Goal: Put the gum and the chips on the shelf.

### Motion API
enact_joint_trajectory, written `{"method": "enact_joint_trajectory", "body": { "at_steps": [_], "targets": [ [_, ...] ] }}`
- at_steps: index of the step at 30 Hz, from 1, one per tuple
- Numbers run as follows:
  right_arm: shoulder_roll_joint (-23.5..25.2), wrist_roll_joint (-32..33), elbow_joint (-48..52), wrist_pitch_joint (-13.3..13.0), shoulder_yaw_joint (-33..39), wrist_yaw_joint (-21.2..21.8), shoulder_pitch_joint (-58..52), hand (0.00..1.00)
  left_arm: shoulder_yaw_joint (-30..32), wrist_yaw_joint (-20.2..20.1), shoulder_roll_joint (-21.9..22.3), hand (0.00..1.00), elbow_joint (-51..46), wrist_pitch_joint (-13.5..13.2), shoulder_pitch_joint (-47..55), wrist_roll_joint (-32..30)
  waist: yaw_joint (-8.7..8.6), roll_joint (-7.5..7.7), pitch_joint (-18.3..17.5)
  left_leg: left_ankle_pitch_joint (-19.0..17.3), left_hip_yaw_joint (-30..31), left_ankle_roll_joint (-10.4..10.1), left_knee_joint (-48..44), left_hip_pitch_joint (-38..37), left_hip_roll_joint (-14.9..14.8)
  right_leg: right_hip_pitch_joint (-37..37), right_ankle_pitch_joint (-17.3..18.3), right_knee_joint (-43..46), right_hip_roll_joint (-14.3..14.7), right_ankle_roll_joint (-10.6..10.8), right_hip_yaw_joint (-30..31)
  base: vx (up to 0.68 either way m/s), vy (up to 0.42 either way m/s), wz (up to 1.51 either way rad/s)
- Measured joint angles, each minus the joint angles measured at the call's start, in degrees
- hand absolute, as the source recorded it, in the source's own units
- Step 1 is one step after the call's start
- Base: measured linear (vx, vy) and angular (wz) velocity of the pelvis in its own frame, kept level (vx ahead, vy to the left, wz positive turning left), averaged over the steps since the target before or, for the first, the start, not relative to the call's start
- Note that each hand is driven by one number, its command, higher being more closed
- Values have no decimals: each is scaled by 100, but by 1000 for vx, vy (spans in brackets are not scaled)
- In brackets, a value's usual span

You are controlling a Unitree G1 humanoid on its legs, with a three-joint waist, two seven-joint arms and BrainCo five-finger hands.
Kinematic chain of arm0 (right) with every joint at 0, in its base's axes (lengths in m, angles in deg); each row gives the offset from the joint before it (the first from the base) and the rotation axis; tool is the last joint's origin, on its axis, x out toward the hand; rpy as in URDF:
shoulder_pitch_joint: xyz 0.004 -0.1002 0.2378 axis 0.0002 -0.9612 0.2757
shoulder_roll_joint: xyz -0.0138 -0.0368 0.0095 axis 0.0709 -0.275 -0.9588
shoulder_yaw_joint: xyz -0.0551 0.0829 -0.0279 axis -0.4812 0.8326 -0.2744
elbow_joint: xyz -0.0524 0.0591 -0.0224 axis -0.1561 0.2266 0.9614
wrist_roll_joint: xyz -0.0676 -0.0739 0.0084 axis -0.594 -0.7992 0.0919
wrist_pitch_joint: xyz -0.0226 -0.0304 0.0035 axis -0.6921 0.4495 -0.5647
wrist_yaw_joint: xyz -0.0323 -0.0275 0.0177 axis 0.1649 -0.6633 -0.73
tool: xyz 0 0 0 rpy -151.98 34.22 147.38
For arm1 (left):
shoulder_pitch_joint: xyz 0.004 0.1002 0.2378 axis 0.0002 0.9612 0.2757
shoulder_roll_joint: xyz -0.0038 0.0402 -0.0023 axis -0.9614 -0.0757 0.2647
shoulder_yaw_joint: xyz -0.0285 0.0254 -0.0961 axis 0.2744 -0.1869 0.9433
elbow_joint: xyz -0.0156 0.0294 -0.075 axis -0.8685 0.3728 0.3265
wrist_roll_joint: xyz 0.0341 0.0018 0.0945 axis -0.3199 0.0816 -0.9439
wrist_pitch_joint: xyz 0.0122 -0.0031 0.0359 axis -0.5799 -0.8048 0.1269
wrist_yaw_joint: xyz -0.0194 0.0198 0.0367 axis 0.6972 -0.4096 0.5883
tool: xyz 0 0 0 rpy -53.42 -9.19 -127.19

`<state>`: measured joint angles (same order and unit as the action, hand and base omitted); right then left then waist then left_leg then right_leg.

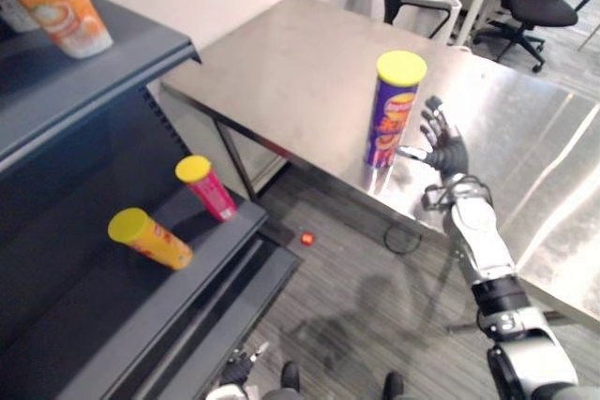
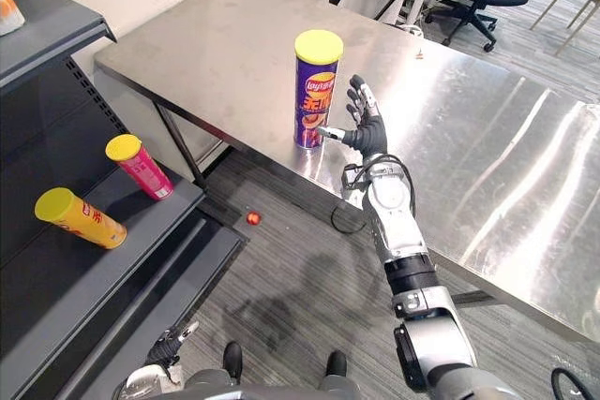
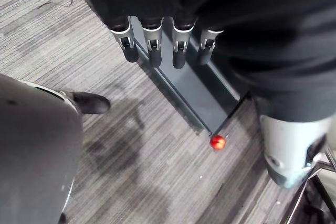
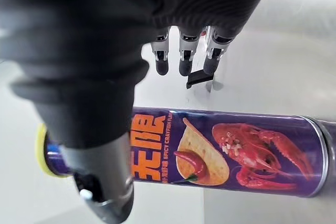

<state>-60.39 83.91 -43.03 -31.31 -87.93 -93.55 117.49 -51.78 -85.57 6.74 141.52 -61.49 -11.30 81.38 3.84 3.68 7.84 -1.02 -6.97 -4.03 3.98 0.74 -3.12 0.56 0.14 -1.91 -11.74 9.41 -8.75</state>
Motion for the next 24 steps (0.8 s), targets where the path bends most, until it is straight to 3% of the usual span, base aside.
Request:
{"method": "enact_joint_trajectory", "body": {
  "at_steps": [19,20,24],
  "targets": [
    [-6,-1,-750,137,115,-309,1111,0,-41,41,-46,0,-220,-39,-8,113,139,12,277,70,293,14,-1,207,34,29,-1,1,-31,0,-249,-4,-8,7],
    [-6,-2,-830,143,115,-310,1212,100,-39,50,-56,0,-234,-45,-8,121,151,12,305,70,301,14,-5,214,28,29,-1,1,-32,0,-258,7,-13,8],
    [-60,-7,-874,203,119,-319,1527,100,-37,107,-60,0,-211,-34,-7,228,159,9,336,70,343,14,-17,247,25,30,-1,0,-32,0,-311,5,-14,6]
  ]
}}
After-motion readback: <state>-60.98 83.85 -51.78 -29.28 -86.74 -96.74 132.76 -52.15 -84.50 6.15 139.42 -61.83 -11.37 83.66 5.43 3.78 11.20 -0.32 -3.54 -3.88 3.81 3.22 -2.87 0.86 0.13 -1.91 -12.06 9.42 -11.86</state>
